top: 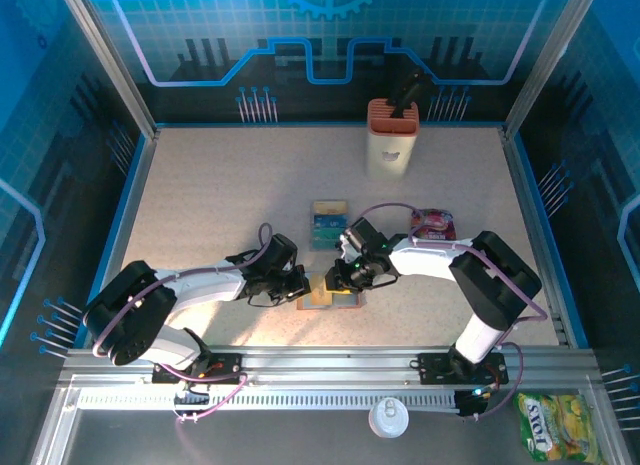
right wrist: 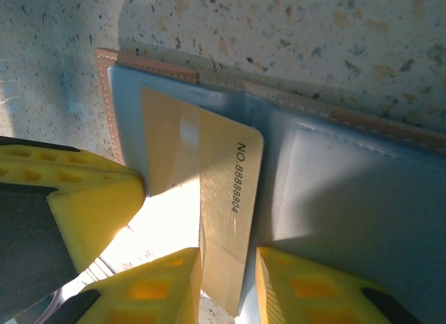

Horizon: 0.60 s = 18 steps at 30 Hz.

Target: Take the credit cards out of the card holder

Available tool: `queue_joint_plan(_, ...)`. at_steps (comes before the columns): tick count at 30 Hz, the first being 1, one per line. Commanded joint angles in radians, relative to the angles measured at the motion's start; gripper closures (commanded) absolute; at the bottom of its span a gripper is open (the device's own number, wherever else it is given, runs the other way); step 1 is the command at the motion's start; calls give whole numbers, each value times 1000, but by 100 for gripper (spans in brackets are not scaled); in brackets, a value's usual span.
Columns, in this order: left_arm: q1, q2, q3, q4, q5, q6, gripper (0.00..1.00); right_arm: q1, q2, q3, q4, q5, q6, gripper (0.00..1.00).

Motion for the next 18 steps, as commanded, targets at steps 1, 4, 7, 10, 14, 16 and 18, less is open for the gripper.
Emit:
queue_joint_plan(1,-5,11,6,-46,-12,11,100,-9,9,-24,38,-26,11,73)
queue_joint_plan(4,-4,12,6,-50,-12,10,100,-9,1,-34,65,-35,24,75)
queue_joint_plan(7,-4,12,4,-51,-14,9,100,-9,-8,-38,79,-34,32,76)
queue_joint_plan(10,-4,12,3,-50,-16,10,100,-10,-9,-41,84,-36,33,77)
queue_joint_plan(14,-4,10,3,-50,-15,9,100,-9,-5,-45,90,-38,35,78)
queue_joint_plan(16,-4,8,4,-50,-16,9,100,-9,-8,-48,94,-39,37,80)
queue_joint_plan(18,-4,8,3,-51,-16,7,100,-9,-12,-49,97,-39,38,81)
